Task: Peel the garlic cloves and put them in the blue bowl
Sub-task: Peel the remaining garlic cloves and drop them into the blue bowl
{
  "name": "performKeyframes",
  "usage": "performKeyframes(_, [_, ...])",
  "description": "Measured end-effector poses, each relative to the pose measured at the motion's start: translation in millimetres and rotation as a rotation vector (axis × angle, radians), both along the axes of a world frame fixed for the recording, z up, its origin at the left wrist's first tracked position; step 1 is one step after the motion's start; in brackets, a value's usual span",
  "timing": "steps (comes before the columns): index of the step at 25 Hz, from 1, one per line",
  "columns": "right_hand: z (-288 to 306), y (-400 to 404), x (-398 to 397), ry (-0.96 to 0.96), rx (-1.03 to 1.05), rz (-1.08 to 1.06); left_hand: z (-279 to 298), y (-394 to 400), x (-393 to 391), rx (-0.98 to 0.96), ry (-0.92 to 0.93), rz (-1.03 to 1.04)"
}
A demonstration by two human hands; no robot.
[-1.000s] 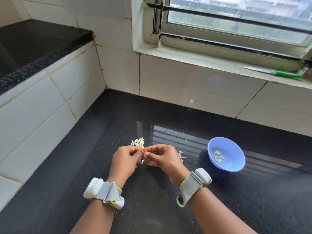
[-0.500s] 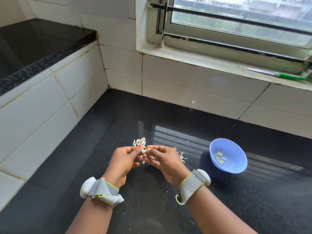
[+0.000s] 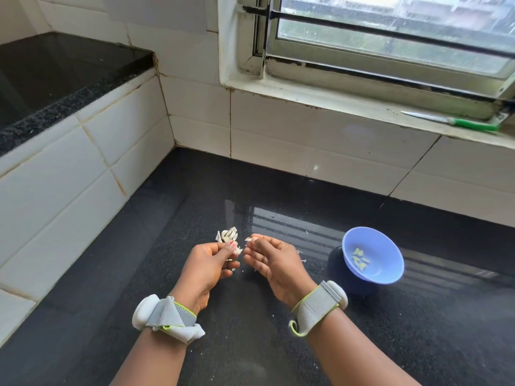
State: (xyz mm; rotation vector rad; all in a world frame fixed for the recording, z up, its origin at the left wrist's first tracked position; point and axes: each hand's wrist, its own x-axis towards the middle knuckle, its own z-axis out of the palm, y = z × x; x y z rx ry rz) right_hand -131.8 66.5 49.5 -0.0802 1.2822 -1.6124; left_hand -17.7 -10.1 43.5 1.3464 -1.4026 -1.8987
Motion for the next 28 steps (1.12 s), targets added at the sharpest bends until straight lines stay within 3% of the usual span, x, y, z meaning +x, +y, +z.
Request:
performKeyframes(7, [4, 9, -19, -0.032, -0.058, -0.127, -2, 11, -10, -0.157, -0.067, -0.097])
performKeyframes(10, [6, 21, -30, 0.152, 0.009, -0.117, -1, 19, -26, -0.142, -0.037, -0.120])
performKeyframes(14, [3, 38, -38, 0.421, 0.125, 0.102, 1, 25, -38, -0.109, 0.032, -0.103])
performKeyframes(28, [5, 34, -37, 0.814, 0.372, 0.300, -3, 24, -43, 0.017, 0.104, 0.043])
